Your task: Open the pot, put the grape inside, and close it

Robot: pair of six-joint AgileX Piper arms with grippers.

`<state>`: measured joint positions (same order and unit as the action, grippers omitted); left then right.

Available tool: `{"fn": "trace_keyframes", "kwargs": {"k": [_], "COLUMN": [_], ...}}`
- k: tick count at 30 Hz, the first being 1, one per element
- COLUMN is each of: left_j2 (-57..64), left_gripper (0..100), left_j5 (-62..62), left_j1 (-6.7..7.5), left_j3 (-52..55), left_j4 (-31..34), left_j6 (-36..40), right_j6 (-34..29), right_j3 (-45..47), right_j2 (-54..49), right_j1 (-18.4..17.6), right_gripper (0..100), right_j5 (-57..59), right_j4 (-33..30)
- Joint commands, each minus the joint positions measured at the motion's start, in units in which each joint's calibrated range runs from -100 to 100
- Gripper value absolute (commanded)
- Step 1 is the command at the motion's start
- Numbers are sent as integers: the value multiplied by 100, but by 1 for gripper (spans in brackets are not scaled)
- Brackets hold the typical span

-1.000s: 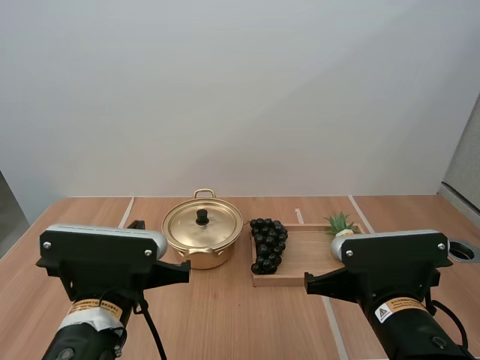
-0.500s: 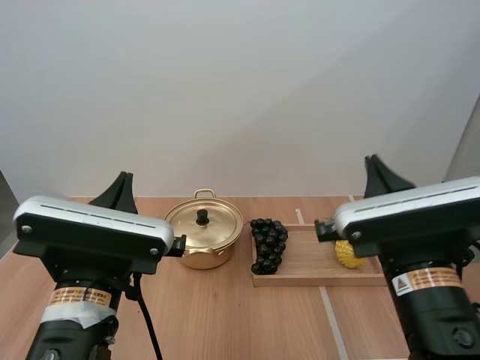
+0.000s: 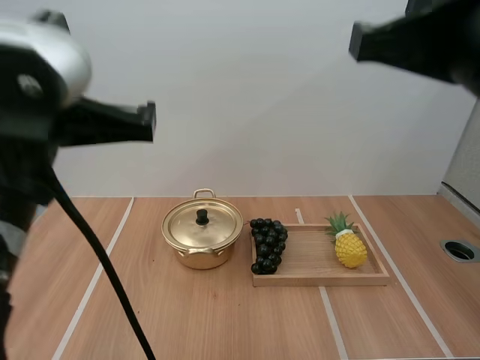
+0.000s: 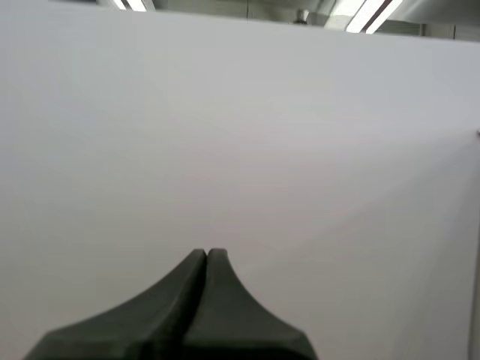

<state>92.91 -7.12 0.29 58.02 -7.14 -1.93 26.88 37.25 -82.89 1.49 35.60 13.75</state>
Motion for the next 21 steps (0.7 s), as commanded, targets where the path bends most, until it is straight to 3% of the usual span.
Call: {"fn": "trace_keyframes", "kwargs": {"k": [1,8,12,17,21], "left_j2": [-583,-2129,-3089,-4051,-4557], "left_gripper": [0,0,0,0,0], "left_j5": [-492,-2133,-3994,-5927,-6419], "left_j1": [15,15,15,15,15], "left_j3": [-1175,-3986,-5478,-6717,-7261], "left_j4": [-96,61,770,1315,1402], "left_j6": [0,150,1170,1578,1578], "right_j6": [-380,-876,-886,-897,-897], "right_j3": [-1151,-3943,-5459,-6587,-7097], "right_j2": [479,1956,2855,3814,4428], "right_j1": [16,16,16,16,16], "right_gripper": [0,0,0,0,0], "right_j5": [1106,3255,4721,6035,6440], "right_j4": [-189,-1121,-1184,-1194,-1187]}}
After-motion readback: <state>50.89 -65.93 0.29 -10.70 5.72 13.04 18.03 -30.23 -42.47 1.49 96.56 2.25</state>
